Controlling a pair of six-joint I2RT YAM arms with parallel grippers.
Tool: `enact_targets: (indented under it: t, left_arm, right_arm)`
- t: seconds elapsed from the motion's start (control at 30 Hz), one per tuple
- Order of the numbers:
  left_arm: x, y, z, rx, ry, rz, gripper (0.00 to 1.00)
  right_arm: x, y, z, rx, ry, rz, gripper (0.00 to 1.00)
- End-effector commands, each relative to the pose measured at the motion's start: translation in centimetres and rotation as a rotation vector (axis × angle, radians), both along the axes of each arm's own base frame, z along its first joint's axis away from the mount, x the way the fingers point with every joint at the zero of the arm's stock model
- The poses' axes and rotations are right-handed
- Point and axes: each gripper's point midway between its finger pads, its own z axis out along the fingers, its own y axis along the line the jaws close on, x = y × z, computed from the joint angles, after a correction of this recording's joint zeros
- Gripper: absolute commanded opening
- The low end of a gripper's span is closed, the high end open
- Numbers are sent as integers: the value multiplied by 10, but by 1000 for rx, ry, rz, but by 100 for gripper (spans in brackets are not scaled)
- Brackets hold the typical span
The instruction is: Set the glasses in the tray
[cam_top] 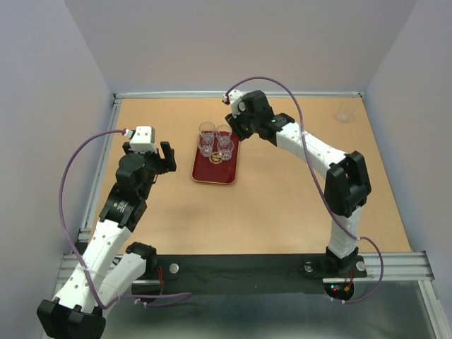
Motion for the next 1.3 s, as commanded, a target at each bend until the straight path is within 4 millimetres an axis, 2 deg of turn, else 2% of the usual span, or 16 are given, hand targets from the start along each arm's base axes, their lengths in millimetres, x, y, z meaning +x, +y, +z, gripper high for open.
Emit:
enact_targets:
  t: [0.0, 0.07, 0.17, 0.2, 0.27, 0.3, 0.4, 0.43, 0.47, 0.53, 0.6, 0.8, 0.9, 0.93, 1.27]
  left_arm:
    - [0, 2, 12, -1, -54, 9, 84]
    - [1, 2, 13, -1, -55, 9, 84]
    - [0, 3, 12, 0, -55, 8, 84]
    - [0, 3, 12, 0, -55, 10, 84]
    - [0, 3, 12, 1, -54, 10, 84]
    - [0, 3, 12, -1, -55, 10, 84]
    - [0, 3, 13, 0, -57, 8, 84]
    - [0, 2, 12, -1, -54, 7, 84]
    - [0, 2, 12, -2, -55, 7, 84]
    - [0, 2, 12, -1, -54, 7, 84]
    - [0, 2, 13, -2, -56, 6, 84]
    - [0, 2, 13, -2, -58, 7, 84]
    - [0, 2, 12, -1, -55, 7, 84]
    - [0, 2, 14, -3, -59, 6, 84]
    - [-1, 2, 14, -2, -61, 5, 84]
  right_arm:
    - [-1, -15, 29, -18, -98, 15, 43]
    - [0, -29, 25, -23, -85, -9, 43]
    - [8, -52, 29, 1, -79, -56, 43]
    - [14, -69, 31, 9, -76, -90, 43]
    - [20, -84, 34, 41, -65, -116, 43]
    - [27, -103, 33, 62, -49, -158, 43]
    - [37, -132, 33, 110, -26, -241, 43]
    - [45, -152, 33, 124, -24, -286, 43]
    - [47, -159, 32, 151, -10, -317, 43]
    - [52, -177, 29, 179, 6, -369, 43]
    - [60, -210, 21, 230, 37, -462, 43]
    - [67, -258, -5, 334, 131, -615, 43]
    - [67, -264, -13, 337, 145, -633, 42]
    - [67, -275, -16, 337, 148, -657, 42]
    - [59, -286, -45, 326, 211, -649, 40]
